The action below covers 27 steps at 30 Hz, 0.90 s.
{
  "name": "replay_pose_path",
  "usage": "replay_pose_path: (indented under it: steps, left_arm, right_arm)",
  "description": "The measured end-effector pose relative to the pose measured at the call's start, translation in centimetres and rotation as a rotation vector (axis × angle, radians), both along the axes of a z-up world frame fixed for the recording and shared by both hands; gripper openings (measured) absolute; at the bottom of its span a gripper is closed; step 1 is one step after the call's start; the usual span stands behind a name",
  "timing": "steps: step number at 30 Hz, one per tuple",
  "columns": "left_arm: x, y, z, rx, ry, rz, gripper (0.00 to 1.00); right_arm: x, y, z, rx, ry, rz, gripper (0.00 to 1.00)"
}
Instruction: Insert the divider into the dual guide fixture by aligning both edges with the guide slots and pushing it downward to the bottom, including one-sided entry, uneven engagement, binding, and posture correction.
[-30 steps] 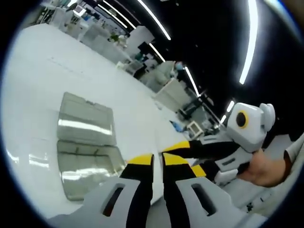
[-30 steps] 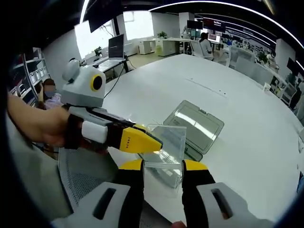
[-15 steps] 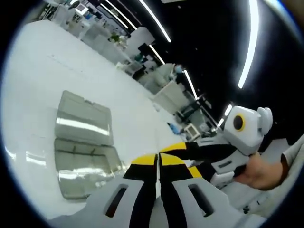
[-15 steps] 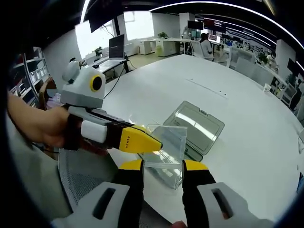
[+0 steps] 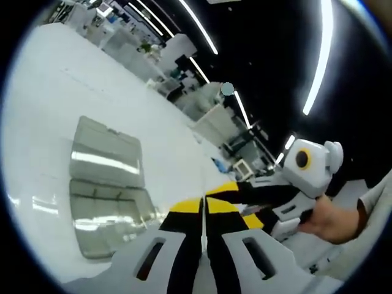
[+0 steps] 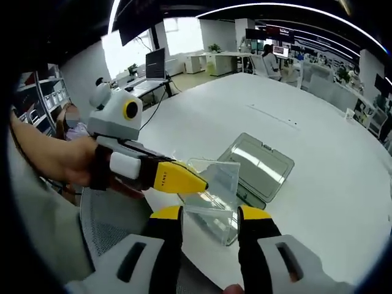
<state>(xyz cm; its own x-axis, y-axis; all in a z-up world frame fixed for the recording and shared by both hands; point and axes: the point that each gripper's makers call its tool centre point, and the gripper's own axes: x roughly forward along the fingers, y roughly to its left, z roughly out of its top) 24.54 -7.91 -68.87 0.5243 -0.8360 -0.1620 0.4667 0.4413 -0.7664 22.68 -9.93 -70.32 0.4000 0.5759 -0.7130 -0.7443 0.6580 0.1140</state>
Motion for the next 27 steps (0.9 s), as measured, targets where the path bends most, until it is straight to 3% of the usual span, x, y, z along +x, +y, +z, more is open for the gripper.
replay_pose_path:
  steps: [4, 9, 13, 20, 27]
  left_arm:
    - [-0.4, 0.1, -0.1, 0.001, -0.008, -0.031, 0.0]
    - [-0.9, 0.4, 0.1, -0.005, -0.021, -0.089, 0.0]
    - [-1.2, 0.4, 0.6, -0.019, -0.035, -0.136, 0.0]
    - [-1.4, 0.7, 1.9, -0.045, -0.066, -0.209, 0.0]
    - [-1.7, 0.8, 3.0, -0.08, -0.085, -0.254, 0.0]
  right_arm:
    - [-0.6, 0.4, 0.1, 0.086, 0.059, 0.014, 0.29]
    - [-0.7, 0.2, 0.2, 0.131, 0.086, 0.031, 0.27]
    - [-1.4, 0.9, 1.1, 0.243, 0.143, 0.093, 0.25]
    - [-1.2, 0.1, 1.5, 0.287, 0.177, 0.119, 0.22]
    - [-1.8, 0.5, 2.5, 0.423, 0.257, 0.17, 0.19]
